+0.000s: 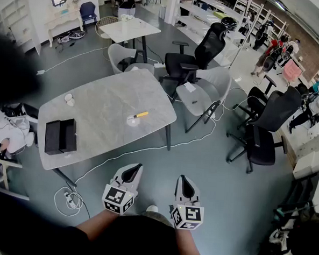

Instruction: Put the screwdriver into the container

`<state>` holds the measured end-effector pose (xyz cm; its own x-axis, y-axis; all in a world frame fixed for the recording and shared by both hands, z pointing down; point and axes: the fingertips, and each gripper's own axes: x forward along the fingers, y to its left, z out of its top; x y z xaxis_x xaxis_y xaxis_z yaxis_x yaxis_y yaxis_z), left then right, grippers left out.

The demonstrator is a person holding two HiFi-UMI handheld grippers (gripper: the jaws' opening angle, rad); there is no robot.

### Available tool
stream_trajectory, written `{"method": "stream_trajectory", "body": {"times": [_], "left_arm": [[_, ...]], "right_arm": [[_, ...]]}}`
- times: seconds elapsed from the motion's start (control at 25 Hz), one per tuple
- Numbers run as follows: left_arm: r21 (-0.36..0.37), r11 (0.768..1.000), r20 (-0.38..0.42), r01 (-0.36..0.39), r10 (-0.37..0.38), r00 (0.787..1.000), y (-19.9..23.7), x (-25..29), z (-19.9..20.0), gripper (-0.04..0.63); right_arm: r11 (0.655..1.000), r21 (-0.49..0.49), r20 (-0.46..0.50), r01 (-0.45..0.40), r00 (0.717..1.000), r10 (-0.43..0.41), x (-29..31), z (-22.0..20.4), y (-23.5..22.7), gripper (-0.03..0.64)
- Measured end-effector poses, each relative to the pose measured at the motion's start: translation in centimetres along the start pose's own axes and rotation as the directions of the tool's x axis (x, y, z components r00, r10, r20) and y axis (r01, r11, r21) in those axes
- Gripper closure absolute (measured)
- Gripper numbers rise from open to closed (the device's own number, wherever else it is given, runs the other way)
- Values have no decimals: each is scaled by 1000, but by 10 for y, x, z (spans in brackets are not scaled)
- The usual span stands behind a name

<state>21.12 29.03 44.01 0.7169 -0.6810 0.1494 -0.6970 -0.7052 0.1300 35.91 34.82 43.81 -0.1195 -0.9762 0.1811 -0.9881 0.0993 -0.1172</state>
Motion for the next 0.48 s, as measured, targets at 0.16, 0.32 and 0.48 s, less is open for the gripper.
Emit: {"method": "stream_trajectory", "body": {"times": [0.16, 0.32, 0.48], "left_arm": [[0, 1000, 5, -21, 21, 1000, -17, 16, -10, 578], [-12, 998, -12, -69, 69, 998, -20, 30, -26, 578], [-33, 996, -49, -79, 77, 996, -17, 50, -35, 578]], "right_arm": [[999, 16, 0, -45, 999, 45, -1, -7, -28, 606], [998, 25, -40, -62, 997, 62, -1, -24, -49, 606], [997, 57, -78, -51, 995, 55, 2, -38, -63, 606]]}}
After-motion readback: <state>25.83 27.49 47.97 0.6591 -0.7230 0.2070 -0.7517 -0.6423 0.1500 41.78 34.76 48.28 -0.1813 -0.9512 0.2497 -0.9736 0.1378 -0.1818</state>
